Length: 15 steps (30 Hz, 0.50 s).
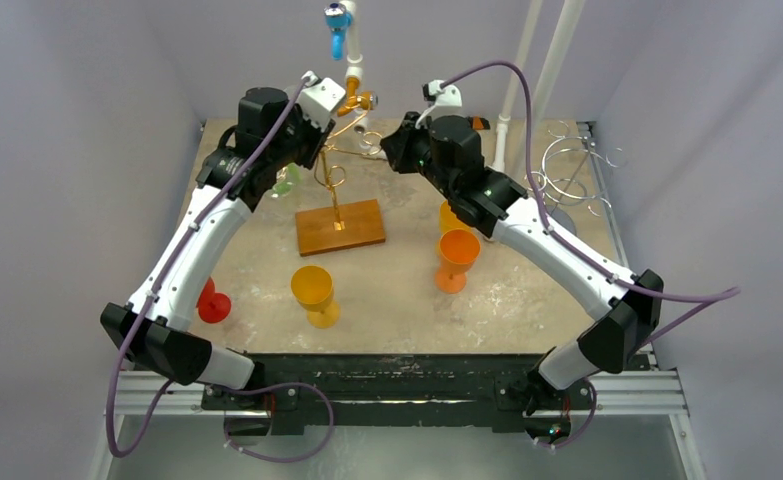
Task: Place the wine glass upside down on the wine glass rack
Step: Adjust the wine rack at the center of the board.
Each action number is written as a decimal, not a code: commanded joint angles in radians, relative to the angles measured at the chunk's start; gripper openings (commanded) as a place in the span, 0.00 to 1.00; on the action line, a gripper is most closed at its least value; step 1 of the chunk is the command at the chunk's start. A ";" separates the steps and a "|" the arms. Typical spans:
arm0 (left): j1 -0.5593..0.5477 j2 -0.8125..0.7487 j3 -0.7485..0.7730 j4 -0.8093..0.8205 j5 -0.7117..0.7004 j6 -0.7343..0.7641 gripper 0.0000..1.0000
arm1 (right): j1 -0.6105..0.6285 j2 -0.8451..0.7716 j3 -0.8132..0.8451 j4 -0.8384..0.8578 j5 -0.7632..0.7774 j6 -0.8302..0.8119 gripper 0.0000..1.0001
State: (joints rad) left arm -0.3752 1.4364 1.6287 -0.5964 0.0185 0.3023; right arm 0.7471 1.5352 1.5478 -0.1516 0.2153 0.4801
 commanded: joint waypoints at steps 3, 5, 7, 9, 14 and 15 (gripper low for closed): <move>0.018 0.029 0.014 0.057 -0.050 0.020 0.30 | 0.078 -0.028 -0.035 -0.109 -0.099 0.045 0.11; 0.019 0.027 0.012 0.058 -0.054 0.025 0.30 | 0.086 -0.035 -0.044 -0.105 -0.102 0.049 0.11; 0.022 0.025 0.012 0.058 -0.053 0.028 0.30 | 0.094 -0.041 -0.058 -0.097 -0.108 0.056 0.11; 0.024 0.024 0.014 0.059 -0.055 0.030 0.30 | 0.102 -0.046 -0.068 -0.089 -0.115 0.061 0.11; 0.025 0.024 0.016 0.061 -0.059 0.036 0.30 | 0.123 -0.052 -0.083 -0.078 -0.123 0.068 0.11; 0.027 0.024 0.016 0.060 -0.060 0.037 0.30 | 0.127 -0.052 -0.081 -0.080 -0.121 0.068 0.12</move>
State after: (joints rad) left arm -0.3645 1.4494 1.6291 -0.5636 -0.0086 0.3252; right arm 0.8673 1.4986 1.4631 -0.2314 0.1146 0.5297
